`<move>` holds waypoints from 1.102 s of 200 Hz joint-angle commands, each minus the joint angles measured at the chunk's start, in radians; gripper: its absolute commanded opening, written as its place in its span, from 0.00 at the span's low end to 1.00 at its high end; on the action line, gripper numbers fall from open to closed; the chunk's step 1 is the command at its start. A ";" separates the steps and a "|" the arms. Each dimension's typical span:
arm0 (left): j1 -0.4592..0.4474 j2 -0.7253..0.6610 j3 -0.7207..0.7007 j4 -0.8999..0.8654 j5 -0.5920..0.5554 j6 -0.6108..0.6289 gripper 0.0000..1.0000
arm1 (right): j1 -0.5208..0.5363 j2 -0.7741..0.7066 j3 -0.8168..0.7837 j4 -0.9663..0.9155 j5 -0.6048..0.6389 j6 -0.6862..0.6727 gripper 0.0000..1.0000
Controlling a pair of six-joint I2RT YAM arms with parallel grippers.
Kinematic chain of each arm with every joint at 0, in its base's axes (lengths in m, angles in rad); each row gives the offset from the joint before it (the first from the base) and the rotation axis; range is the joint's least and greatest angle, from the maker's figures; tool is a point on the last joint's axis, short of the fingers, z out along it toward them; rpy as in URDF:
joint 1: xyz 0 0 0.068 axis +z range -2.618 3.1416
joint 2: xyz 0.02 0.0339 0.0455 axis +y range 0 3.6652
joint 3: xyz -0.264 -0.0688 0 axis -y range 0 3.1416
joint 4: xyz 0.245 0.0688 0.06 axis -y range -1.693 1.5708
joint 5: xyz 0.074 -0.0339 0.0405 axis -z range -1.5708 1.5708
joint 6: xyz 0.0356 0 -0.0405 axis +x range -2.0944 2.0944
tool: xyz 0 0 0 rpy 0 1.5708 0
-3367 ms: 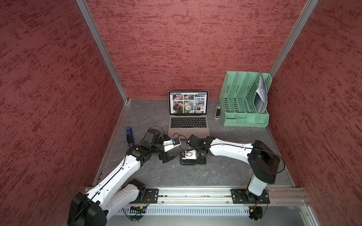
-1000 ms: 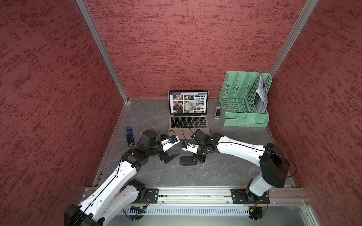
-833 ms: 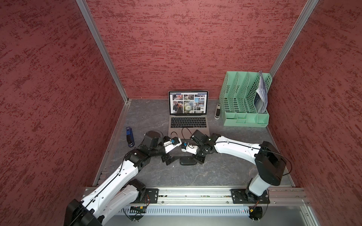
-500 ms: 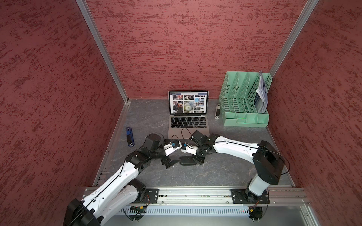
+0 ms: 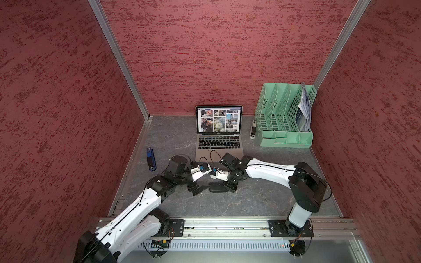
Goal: Remove the wireless mouse receiver from the laptop
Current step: Insert the USB plug into the mouse.
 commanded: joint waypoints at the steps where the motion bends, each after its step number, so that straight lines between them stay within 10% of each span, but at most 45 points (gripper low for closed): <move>1: -0.003 -0.006 -0.001 0.010 -0.007 0.016 1.00 | 0.003 0.015 0.042 0.003 0.010 -0.014 0.00; 220: -0.002 0.003 -0.003 -0.003 -0.020 0.032 1.00 | -0.033 0.034 0.049 0.003 0.030 -0.033 0.00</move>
